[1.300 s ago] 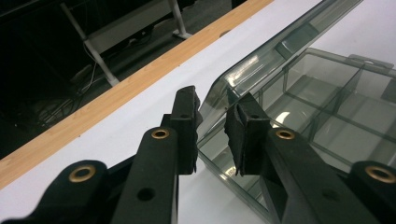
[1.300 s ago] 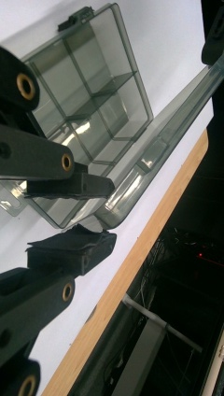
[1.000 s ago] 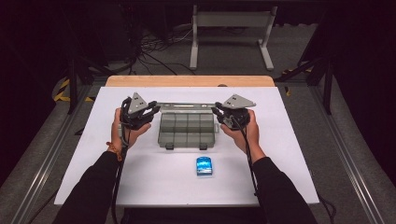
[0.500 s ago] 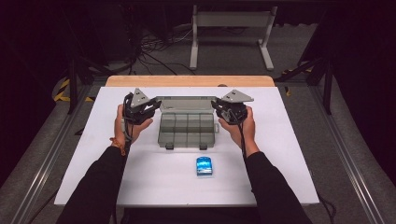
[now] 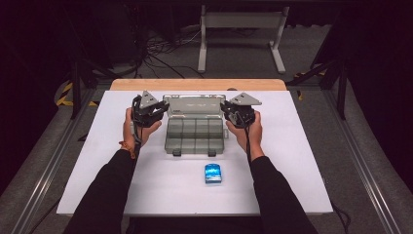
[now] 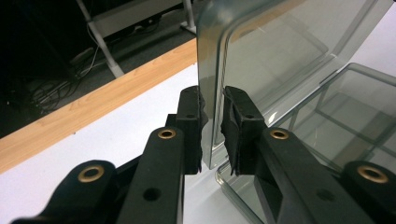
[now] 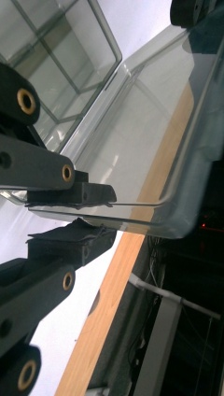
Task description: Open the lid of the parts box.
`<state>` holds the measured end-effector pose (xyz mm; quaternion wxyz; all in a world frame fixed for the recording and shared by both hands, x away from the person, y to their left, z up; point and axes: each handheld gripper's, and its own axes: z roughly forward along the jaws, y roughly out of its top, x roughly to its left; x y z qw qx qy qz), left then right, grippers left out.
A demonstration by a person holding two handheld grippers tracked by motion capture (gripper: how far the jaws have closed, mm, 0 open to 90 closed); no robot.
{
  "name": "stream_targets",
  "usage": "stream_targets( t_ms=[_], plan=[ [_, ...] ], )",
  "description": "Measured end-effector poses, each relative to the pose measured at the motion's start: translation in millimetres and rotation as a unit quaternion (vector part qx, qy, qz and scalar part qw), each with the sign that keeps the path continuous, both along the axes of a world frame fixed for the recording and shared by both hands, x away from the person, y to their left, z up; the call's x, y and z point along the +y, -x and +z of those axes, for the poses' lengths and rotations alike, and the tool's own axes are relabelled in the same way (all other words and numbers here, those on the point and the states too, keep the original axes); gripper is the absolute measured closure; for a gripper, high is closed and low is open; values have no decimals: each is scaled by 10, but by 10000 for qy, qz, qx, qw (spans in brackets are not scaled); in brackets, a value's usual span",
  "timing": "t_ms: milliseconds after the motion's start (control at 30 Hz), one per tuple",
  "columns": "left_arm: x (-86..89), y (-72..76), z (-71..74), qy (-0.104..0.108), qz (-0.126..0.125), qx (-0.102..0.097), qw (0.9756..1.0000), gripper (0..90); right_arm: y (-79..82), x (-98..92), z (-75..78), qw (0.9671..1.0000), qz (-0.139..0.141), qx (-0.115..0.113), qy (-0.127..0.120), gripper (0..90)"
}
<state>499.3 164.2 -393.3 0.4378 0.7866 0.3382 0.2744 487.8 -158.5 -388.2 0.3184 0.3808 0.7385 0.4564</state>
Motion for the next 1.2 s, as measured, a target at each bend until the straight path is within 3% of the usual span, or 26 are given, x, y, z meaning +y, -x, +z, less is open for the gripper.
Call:
stream_targets(
  t_ms=[333, 733, 1200],
  plan=[
    [-39, -118, -177, 27, 156, 228, 9996, 781, -117, 31, -192, 9996, -233, 172, -48, 813],
    [-76, -228, -399, 9, 307, 532, 9981, 776, -219, 80, -392, 9982, -410, 416, 133, 815],
    [-97, -234, -487, 29, 423, 720, 9965, 775, -245, 110, -498, 9965, -524, 611, 223, 814]
  ],
)
